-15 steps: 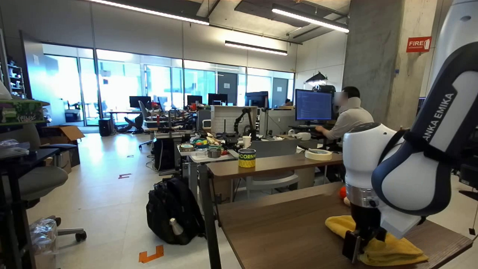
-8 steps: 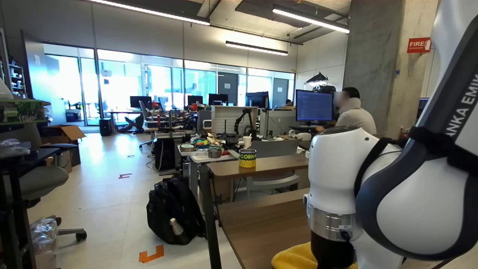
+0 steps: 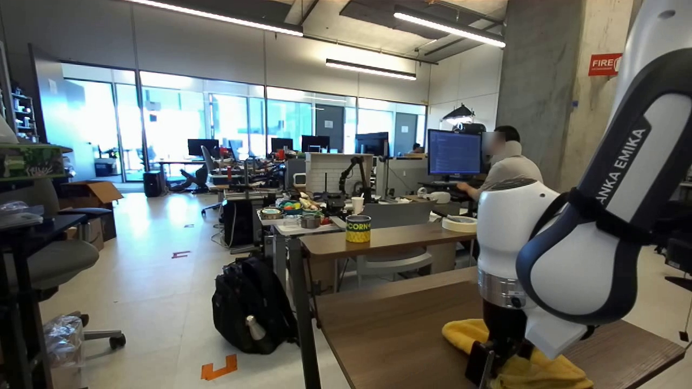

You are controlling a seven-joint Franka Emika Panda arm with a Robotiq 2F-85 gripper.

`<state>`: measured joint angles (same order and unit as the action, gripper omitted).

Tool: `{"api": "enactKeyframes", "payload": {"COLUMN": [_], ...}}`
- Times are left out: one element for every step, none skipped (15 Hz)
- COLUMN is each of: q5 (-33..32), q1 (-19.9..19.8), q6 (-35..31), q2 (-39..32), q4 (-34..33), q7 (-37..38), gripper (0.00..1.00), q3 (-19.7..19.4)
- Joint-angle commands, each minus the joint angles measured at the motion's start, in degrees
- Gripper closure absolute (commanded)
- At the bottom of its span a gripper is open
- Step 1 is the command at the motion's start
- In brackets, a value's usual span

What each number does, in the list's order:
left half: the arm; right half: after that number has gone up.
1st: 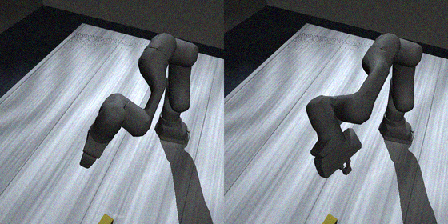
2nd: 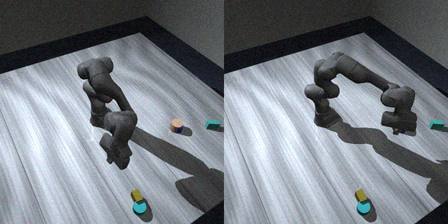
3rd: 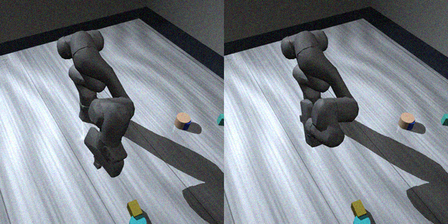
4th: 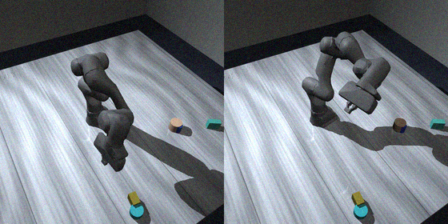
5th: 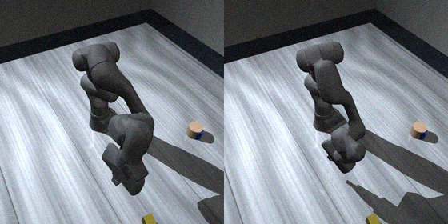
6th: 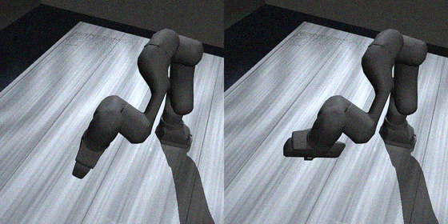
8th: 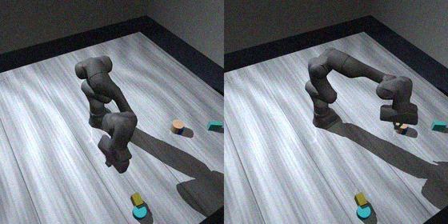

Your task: Use the towel to wipe the table

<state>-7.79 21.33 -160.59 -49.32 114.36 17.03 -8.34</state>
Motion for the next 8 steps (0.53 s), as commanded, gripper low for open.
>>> {"api": "enactKeyframes", "payload": {"q5": [-0.1, -0.2, -0.3, -0.1, -0.2, 0.4, 0.6, 0.9], "q1": [-0.3, -0.4, -0.3, -0.6, -0.4, -1.1, -1.7, -2.7], "q6": [0.1, 0.2, 0.2, 0.7, 0.7, 1.8, 2.0, 1.5], "q2": [-6.2, -6.5, -7.3, -7.8, -8.6, -9.4, -9.6, -7.9], "q4": [-1.6, -1.2, -1.3, -1.2, -1.3, -1.7, -1.9, -0.9], "q7": [3.9, 4.8, 5.9, 6.6, 7.8, 8.3, 8.4, 7.0], "gripper": [0.00, 0.00, 0.00, 0.00, 0.00, 0.00, 0.00, 0.00], "q3": [-6.9, -8.7, -10.4, -11.5, -13.1, -13.2, -13.0, -10.6]}}
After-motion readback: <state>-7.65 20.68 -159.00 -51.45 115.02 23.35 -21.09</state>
